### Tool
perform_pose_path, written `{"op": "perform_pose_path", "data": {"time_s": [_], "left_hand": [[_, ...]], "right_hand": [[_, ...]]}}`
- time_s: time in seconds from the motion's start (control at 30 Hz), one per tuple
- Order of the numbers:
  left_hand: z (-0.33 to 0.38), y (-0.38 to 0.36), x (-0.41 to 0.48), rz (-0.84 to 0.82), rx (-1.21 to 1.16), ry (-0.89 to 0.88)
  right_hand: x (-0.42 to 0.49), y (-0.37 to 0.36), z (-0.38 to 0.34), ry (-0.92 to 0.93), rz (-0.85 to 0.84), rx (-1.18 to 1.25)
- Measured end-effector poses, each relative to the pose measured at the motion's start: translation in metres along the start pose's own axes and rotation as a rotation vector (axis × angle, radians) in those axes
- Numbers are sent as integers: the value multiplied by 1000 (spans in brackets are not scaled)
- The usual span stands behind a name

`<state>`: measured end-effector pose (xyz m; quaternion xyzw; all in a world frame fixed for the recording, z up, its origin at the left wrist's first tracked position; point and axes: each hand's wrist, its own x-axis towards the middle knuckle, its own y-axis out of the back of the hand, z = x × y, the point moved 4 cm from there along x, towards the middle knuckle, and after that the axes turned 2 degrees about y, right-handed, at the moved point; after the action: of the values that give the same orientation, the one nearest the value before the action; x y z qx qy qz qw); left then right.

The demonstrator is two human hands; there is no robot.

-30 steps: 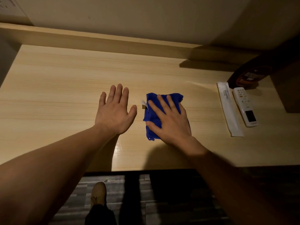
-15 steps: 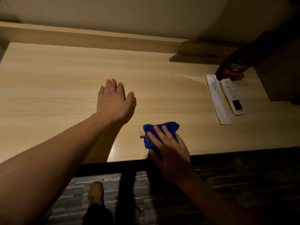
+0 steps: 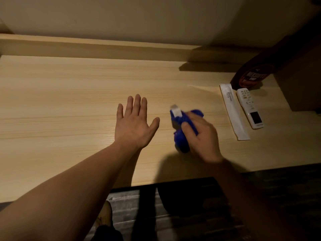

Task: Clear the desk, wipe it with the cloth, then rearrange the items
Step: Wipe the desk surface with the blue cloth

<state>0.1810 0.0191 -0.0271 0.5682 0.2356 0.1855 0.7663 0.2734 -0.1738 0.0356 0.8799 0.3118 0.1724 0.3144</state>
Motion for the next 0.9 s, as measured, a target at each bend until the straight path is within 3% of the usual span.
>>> {"op": "perform_pose_path", "data": {"time_s": [0.1, 0.4, 0.6, 0.9], "left_hand": [[-2, 1, 0, -8, 4, 11], [-2, 1, 3, -4, 1, 29], [-4, 3, 6, -4, 1, 38], [-6, 4, 11, -2, 21, 40]], "right_hand": [[69, -3, 8, 55, 15, -202], [212, -22, 63, 100, -173, -583], [230, -26, 82, 79, -299, -720], [206, -24, 79, 130, -317, -734]]}}
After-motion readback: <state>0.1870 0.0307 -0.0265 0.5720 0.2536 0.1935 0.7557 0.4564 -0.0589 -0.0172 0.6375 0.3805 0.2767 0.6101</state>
